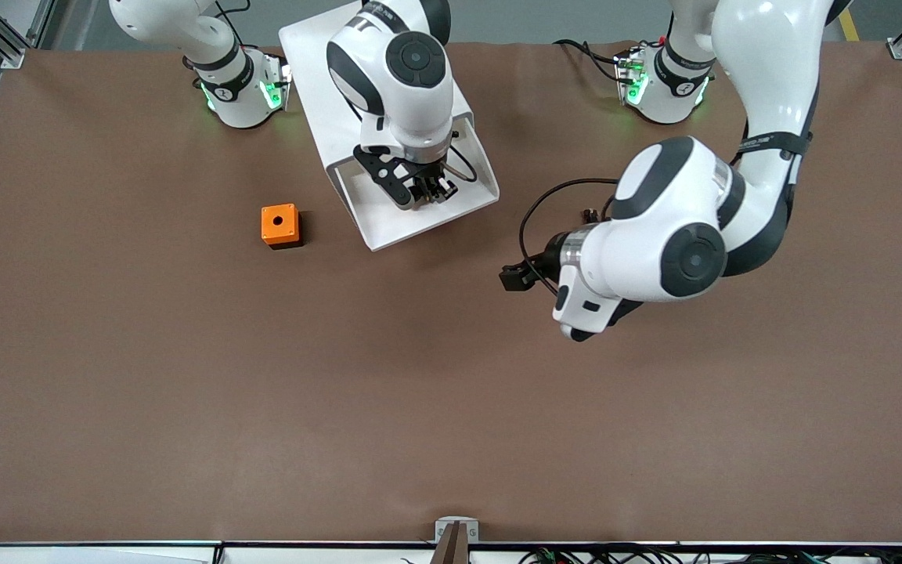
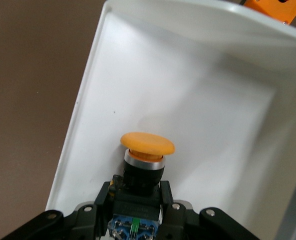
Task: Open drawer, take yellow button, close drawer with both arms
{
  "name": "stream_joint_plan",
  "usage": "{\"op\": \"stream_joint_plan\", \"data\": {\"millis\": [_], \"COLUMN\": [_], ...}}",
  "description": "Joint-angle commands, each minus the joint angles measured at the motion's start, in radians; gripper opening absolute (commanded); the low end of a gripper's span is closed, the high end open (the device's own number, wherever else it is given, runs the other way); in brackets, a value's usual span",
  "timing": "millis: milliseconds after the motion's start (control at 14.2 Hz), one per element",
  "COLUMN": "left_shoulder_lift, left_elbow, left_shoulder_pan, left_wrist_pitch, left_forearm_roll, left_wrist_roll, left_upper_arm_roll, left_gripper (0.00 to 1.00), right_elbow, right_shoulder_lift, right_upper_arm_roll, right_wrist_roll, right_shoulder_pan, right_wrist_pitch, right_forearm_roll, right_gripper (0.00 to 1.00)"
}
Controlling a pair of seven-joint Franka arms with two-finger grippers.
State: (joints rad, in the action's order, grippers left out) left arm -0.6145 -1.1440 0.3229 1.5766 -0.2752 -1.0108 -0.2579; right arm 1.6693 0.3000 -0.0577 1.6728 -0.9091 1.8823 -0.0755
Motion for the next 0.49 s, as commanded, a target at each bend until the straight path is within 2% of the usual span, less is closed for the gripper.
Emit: {"op": "stream_joint_plan", "data": {"millis": [0,141,423], "left_shoulder_lift": [0.022,0.024,0.013], "left_elbow": [-0.051,-0.062,-0.062], "left_shoulder_pan": [0.031,0.077,0.162], "left_wrist_pitch": [0.049,0.056,0.080], "left_forearm_roll": [0.083,0.119,0.252], "left_wrist_roll": [0.012,0.001,0.011], "left_upper_arm_roll": [-0.001,-0.001,-0.006], "left_gripper": [1.00,1.00,1.00], "right_elbow": [-0.094,-0.147,-0.164], "right_shoulder_lift": [-0.002,-0.008,-0.056], "right_upper_arm_roll": [-0.004,-0.011,-0.013], "right_wrist_roll": [-0.100,-0.244,-0.575], "right_shoulder_pan": [0.065,0.126,0.350], "right_wrist_pitch": [-0.104,-0.202,-0.311], "right_forearm_roll": [-0.056,-0.096,-0.090], "right_gripper": [0.00,0.00,0.00]}}
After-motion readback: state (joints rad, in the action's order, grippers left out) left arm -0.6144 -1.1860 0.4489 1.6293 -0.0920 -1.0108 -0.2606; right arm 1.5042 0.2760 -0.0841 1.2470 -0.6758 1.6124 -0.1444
